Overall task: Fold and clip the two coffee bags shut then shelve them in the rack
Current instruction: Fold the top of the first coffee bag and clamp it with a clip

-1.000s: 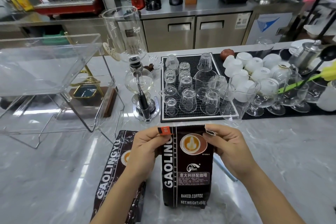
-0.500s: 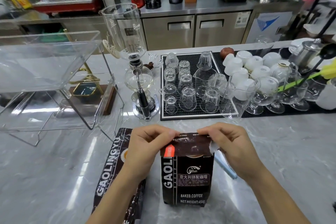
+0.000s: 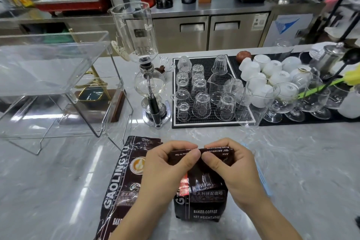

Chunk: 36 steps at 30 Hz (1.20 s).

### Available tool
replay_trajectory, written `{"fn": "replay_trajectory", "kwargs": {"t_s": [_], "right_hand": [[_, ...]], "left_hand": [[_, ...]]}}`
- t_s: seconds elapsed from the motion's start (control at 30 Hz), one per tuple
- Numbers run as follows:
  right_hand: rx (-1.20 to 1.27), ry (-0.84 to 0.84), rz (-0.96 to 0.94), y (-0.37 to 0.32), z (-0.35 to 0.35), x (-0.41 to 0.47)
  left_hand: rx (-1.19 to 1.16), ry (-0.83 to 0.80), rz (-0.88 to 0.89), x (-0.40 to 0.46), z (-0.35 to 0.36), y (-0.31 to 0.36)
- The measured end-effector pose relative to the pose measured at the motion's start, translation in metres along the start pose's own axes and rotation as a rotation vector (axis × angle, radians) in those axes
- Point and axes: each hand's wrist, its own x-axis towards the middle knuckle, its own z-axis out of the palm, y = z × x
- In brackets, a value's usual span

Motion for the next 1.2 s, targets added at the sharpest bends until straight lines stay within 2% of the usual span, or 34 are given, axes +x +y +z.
{"fn": "replay_trajectory", "kwargs": {"t_s": [0.2,0.53,0.73,0.97,1.1,1.2], "right_hand": [[-0.005,0.019,-0.05,0.0,0.003,-0.009],[0.016,0.055,-0.159,0.006,0.008,-0.02],[-0.101,0.147,-0.246,0.011,0.012,-0.028],[-0.444,0.276,-0.532,0.02,0.016,-0.027],[-0.498,0.309,-0.671,0.019,0.016,-0.023],[-0.505,0.302,-0.681,0.023,0.016,-0.02]], "left_hand": [[-0.012,0.112,0.07,-0.015,0.012,-0.005],[0.048,0.176,0.273,-0.021,0.01,-0.025],[0.214,0.252,0.428,-0.022,0.009,-0.034],[0.418,0.365,0.56,-0.017,0.01,-0.043],[0.455,0.394,0.642,-0.015,0.011,-0.043],[0.498,0.388,0.651,-0.012,0.012,-0.046]]}}
